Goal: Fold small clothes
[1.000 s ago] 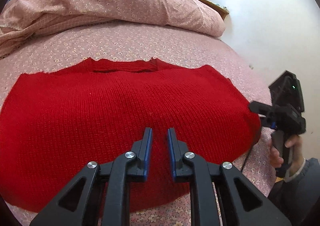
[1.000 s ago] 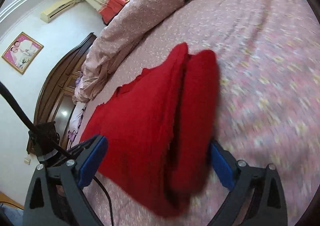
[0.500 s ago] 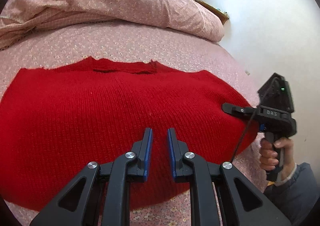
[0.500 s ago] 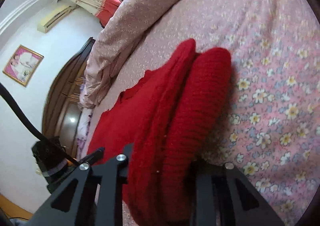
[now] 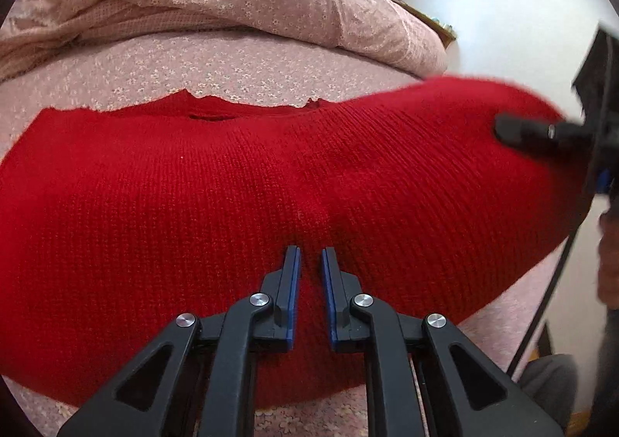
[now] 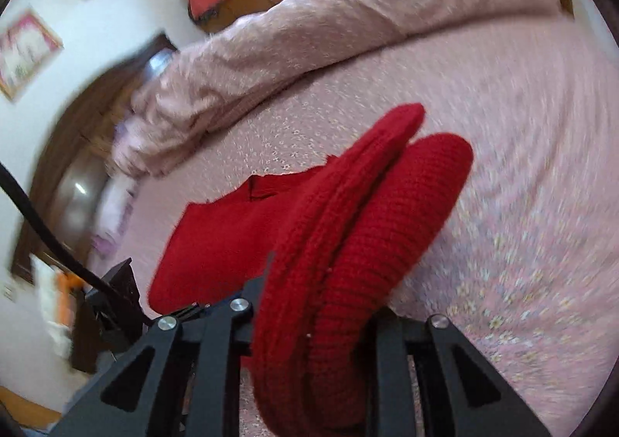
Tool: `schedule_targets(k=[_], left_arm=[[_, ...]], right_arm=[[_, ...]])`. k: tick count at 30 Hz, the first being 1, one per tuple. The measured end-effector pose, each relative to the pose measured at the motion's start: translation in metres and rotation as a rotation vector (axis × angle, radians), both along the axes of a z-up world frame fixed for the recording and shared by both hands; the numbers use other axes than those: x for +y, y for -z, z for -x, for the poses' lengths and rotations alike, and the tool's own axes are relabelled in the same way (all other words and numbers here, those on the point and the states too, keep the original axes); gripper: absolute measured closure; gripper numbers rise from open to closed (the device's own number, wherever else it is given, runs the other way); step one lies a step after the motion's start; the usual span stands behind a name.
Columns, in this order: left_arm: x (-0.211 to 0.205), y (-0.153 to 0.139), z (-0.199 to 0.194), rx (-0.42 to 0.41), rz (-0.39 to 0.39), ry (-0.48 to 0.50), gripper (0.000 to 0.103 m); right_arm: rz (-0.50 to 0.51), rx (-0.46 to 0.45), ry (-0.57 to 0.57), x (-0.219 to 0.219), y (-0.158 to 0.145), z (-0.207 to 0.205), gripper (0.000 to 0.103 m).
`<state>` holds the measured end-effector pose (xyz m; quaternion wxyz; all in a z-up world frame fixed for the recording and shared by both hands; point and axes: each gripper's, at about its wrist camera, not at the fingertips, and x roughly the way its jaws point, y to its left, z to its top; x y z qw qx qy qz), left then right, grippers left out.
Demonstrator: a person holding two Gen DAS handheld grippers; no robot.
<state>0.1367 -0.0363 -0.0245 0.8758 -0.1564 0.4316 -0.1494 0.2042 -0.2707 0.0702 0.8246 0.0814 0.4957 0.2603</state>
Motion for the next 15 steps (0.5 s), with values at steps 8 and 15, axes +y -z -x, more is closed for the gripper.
schedule_targets(k=[8, 15], left_arm=[[0.109, -0.062, 0.034, -0.087, 0.153, -0.089, 0.096], [0.240, -0.048, 0.077, -0.008, 0.139, -0.325, 0.096]], right_arm=[[0.399, -0.069, -0.049, 0.153, -0.072, 0.007, 0.082], [0.458, -0.109, -0.050, 0.278, -0.049, 0.037, 0.082]])
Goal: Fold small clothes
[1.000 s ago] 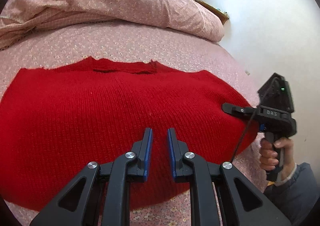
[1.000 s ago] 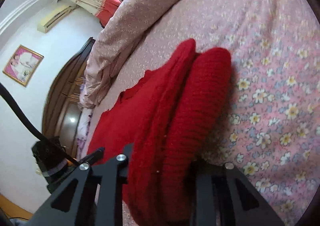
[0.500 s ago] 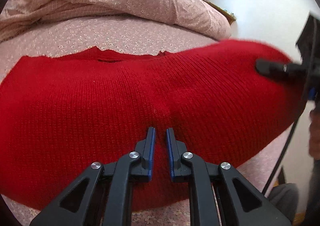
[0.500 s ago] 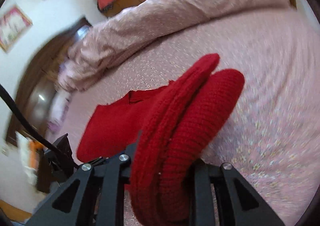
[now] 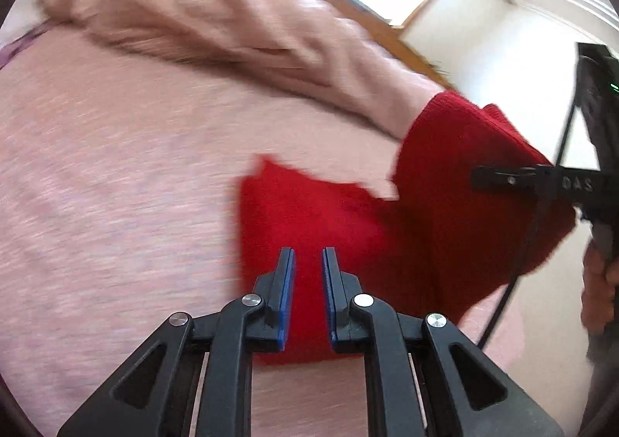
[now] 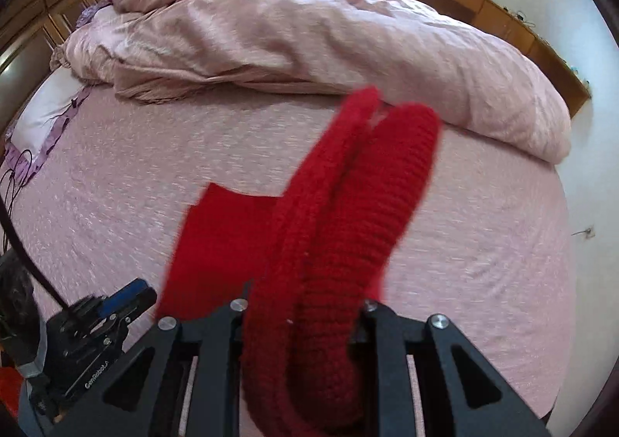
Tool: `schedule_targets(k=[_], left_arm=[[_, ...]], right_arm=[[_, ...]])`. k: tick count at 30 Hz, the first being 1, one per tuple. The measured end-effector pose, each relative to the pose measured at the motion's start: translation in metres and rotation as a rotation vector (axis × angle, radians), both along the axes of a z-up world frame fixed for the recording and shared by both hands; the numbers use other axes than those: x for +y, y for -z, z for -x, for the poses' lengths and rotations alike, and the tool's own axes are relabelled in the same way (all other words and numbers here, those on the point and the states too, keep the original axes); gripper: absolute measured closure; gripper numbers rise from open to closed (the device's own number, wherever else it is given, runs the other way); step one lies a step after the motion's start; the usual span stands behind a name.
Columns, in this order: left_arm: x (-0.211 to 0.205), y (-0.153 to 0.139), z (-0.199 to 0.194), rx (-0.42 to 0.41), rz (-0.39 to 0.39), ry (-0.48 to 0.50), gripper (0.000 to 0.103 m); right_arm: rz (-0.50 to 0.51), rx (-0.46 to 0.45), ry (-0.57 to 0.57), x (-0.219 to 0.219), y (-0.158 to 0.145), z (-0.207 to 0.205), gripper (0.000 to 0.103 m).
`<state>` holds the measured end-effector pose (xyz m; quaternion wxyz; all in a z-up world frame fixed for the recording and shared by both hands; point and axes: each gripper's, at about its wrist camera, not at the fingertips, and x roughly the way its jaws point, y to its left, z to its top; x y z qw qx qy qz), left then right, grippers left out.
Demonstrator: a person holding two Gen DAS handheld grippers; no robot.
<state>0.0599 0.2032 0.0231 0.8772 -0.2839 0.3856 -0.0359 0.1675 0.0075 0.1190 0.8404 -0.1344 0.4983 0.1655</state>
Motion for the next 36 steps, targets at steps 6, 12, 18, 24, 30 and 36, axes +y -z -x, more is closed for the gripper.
schedule_targets(k=[6, 12, 18, 24, 30, 36], left_arm=[[0.037, 0.032, 0.011, 0.142, 0.003, -0.076, 0.096], [0.032, 0.024, 0.021, 0.131, -0.016, -0.025, 0.096], [0.019, 0.007, 0.025, 0.069, 0.023, 0.029, 0.085], [0.022, 0.019, 0.028, 0.101, 0.256, 0.066, 0.055], [0.019, 0.030, 0.025, 0.076, 0.586, 0.101, 0.025], [-0.002, 0.025, -0.009, 0.125, 0.548, 0.086, 0.024]], right_arm=[[-0.100, 0.080, -0.022, 0.063, 0.089, 0.016, 0.078], [-0.321, 0.009, -0.127, 0.035, 0.064, 0.025, 0.051], [-0.510, -0.109, -0.243, -0.027, 0.014, 0.058, 0.023], [-0.292, -0.381, -0.232, -0.098, 0.036, 0.123, 0.019], [-0.173, -0.428, -0.137, -0.144, 0.116, 0.157, 0.012], [-0.257, -0.411, -0.031, -0.154, 0.139, 0.148, 0.012]])
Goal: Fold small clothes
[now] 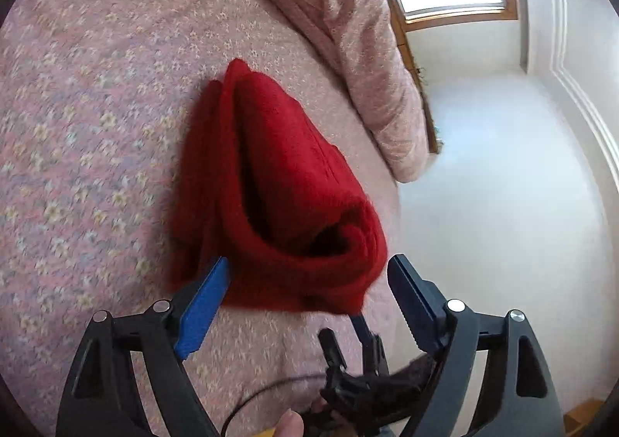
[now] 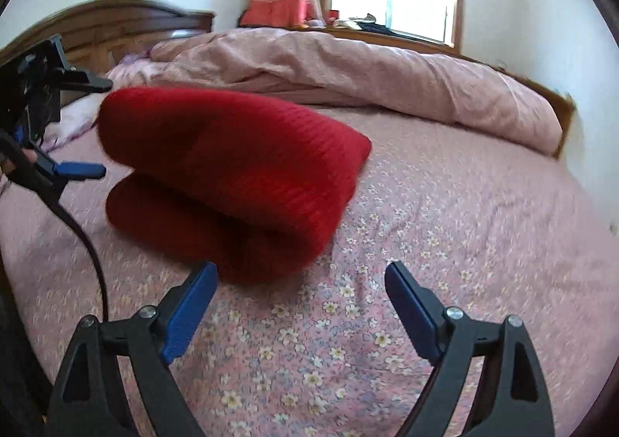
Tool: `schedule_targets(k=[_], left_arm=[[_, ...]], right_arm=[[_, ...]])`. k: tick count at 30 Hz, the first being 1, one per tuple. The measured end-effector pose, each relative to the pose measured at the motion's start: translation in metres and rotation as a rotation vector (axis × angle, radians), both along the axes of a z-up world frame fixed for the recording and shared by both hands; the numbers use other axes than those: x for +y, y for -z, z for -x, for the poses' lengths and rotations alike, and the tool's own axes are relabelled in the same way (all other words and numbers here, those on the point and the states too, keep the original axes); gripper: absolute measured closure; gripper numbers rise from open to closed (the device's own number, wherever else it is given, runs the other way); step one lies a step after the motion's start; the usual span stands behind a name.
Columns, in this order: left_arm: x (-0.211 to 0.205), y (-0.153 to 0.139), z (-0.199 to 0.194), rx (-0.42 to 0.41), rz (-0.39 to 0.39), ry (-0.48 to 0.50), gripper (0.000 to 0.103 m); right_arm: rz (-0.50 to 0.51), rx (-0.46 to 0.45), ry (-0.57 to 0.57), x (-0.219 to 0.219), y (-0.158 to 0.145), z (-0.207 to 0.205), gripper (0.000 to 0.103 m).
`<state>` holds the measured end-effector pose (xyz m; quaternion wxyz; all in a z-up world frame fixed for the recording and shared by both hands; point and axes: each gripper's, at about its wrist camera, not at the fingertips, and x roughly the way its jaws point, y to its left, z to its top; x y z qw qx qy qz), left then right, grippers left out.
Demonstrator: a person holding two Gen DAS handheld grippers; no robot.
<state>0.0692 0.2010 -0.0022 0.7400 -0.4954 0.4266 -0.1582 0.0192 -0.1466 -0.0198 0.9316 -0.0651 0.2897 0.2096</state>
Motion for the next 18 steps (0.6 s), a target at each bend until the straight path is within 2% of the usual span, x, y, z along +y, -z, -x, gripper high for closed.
schedule_targets(k=[4, 9, 12, 13, 14, 16, 18], left_arm=[[-0.015, -0.005, -0.027, 0.027, -0.073, 0.011, 0.024], [-0.015, 0.009, -0.051, 0.099, -0.057, -0.009, 0.024], [-0.017, 0.011, -0.053, 0.112, -0.065, -0.010, 0.024], [-0.018, 0.011, -0.055, 0.116, -0.072, -0.014, 0.037], [-0.019, 0.009, -0.056, 0.116, -0.080, -0.018, 0.062], [-0.023, -0.002, -0.060, 0.094, -0.105, -0.033, 0.078], [-0.025, -0.023, -0.064, -0.013, -0.091, -0.050, 0.082]], right_arm=[[-0.010, 0.016, 0.018, 0.001, 0.009, -0.015, 0.012], [-0.044, 0.046, 0.026, -0.003, 0.014, -0.026, 0.012], [-0.029, 0.044, 0.029, -0.001, 0.014, -0.028, 0.012], [-0.017, 0.045, 0.035, 0.001, 0.015, -0.030, 0.012], [-0.005, 0.045, 0.036, 0.004, 0.015, -0.030, 0.012], [0.020, 0.038, 0.033, 0.012, 0.014, -0.030, 0.012], [0.041, 0.048, 0.031, 0.022, 0.013, -0.037, 0.012]])
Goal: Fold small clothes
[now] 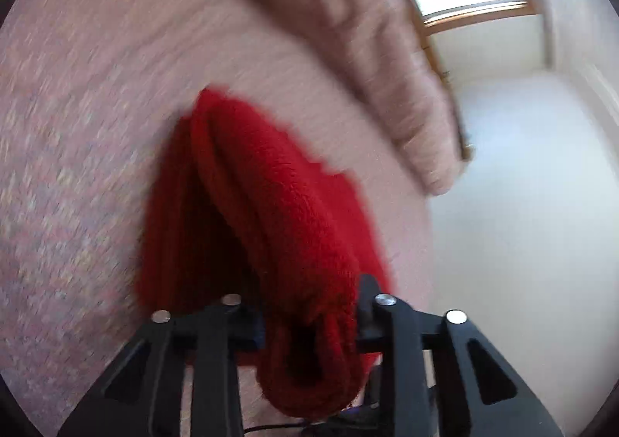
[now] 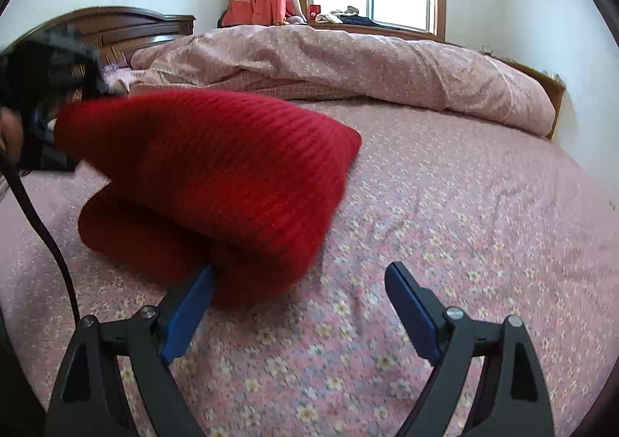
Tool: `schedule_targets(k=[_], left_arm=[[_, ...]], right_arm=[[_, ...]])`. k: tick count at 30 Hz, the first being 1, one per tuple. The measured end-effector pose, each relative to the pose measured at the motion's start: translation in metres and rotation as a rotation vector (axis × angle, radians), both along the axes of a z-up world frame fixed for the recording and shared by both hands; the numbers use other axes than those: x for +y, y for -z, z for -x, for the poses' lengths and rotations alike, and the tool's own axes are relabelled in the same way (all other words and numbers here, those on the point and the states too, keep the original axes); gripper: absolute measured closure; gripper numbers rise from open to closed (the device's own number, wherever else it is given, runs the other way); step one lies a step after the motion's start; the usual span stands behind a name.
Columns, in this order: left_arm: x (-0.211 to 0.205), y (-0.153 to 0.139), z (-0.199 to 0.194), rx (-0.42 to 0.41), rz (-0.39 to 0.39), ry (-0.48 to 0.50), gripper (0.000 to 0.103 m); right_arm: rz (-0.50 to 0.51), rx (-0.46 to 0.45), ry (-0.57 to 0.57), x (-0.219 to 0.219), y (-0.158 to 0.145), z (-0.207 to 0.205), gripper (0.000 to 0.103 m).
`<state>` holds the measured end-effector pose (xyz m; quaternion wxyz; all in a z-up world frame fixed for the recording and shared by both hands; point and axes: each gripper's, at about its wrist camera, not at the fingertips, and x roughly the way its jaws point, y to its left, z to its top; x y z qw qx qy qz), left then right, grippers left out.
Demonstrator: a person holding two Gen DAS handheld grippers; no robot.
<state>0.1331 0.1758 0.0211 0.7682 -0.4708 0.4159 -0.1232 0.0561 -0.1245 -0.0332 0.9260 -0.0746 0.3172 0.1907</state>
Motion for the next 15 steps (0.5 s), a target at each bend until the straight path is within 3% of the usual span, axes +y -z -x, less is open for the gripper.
schedule_targets(k=[4, 6, 11, 13, 15], left_arm=[[-0.008, -0.032, -0.005, -0.162, 0.007, 0.043, 0.083], [-0.017, -0.043, -0.003, -0.228, -0.046, 0.072, 0.083], [-0.023, -0.039, -0.002, -0.256, -0.093, 0.097, 0.083], [-0.022, -0.033, 0.001, -0.254, -0.138, 0.085, 0.083], [-0.017, -0.017, 0.005, -0.217, -0.206, 0.060, 0.083]], right_arm=[[-0.030, 0.025, 0.035, 0.012, -0.003, -0.021, 0.012], [-0.019, 0.001, 0.059, 0.019, -0.008, -0.027, 0.012], [0.055, -0.091, 0.093, 0.037, -0.015, -0.030, 0.014], [0.118, -0.071, 0.161, 0.034, -0.009, -0.036, 0.023], [0.184, -0.057, 0.169, 0.021, -0.002, -0.032, 0.025]])
